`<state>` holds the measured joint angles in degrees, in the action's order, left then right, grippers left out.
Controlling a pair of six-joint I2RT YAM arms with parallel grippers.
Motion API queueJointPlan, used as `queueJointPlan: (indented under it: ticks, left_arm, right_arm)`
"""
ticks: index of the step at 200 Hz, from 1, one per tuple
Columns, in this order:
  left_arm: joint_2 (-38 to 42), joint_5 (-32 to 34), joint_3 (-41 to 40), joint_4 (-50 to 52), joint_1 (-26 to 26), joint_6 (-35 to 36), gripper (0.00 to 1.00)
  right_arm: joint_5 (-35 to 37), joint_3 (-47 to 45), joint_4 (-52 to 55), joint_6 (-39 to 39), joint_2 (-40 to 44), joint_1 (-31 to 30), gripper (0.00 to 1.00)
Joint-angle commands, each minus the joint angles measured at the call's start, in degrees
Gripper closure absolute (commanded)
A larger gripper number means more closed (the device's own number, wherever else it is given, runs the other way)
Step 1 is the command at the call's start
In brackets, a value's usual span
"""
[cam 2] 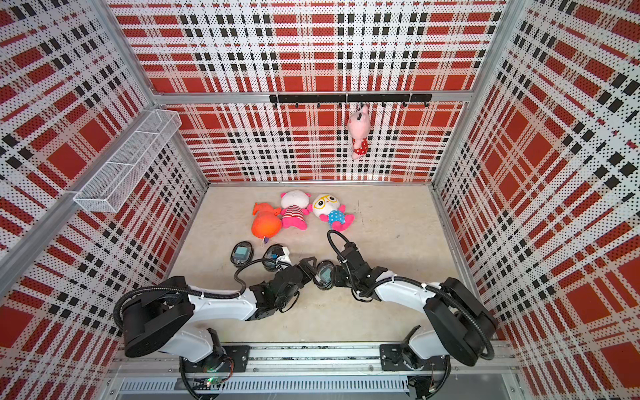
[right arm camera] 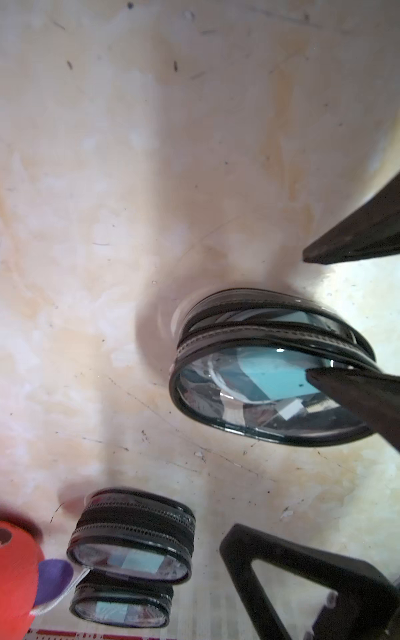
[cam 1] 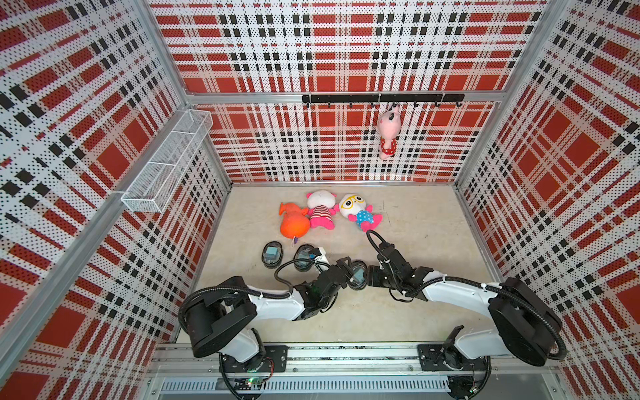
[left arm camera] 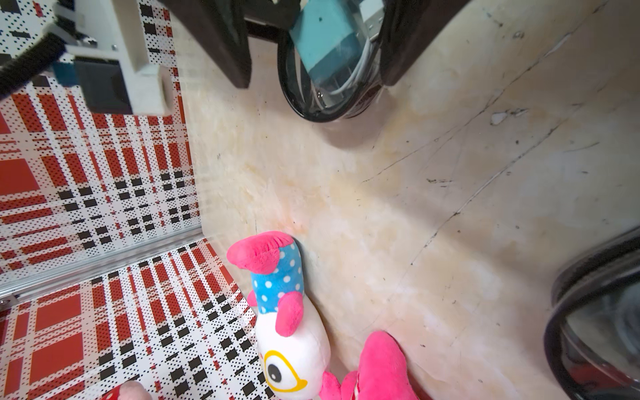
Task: Pack away charging kits
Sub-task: Pick up the storage bag at the center of the board.
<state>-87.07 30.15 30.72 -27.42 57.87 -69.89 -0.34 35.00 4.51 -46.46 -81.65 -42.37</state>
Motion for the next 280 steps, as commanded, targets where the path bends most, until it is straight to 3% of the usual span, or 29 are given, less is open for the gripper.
queueJointPlan:
  ticks: [1, 22, 39, 85, 184, 203, 234, 254, 280]
  left_arm:
    - [-1.6, -1.2, 1.7, 0.1, -0.6, 1.7, 0.37]
    - [-2.8, -2.7, 2.6, 0.1, -1.2, 2.4, 0.36]
    - [-3.7, -3.1, 3.4, 0.3, -1.3, 2.7, 0.34]
    - [-7.4, -6.6, 5.7, 0.8, -2.5, 3.6, 0.24]
    - [-12.7, -13.8, 8.7, 4.1, -6.6, 6.0, 0.22]
    - [-11.5, -15.6, 7.5, 3.3, -7.1, 8.7, 0.21]
    - [-7.8, -18.8, 4.4, -1.3, -6.8, 14.8, 0.02]
    - [-6.9, -17.1, 4.7, -1.7, -5.6, 18.7, 0.07]
    - [-8.6, -20.1, 4.8, -4.2, -6.0, 22.3, 0.07]
  right_arm:
    - [-1.1, -0.5, -3.6, -1.5, -2.7, 0.0, 0.66]
    - [-0.8, -1.5, -5.0, -2.5, -3.5, 0.0, 0.88]
    - [-0.1, -2.1, -4.9, -2.8, -3.4, 0.1, 0.94]
    - [2.2, -3.7, -3.1, -2.5, -1.8, 0.7, 0.95]
    - [1.2, -4.8, -5.6, -1.7, -3.4, 1.7, 1.0]
    - [1.2, -5.4, -5.9, -1.3, -3.1, 2.1, 1.0]
    - [0.1, -6.1, -7.1, 0.6, -3.1, 2.5, 1.0]
    - [-0.3, -6.2, -7.7, 1.2, -3.9, 2.5, 1.0]
    - [-0.1, -6.3, -8.1, 1.6, -4.2, 2.5, 1.0]
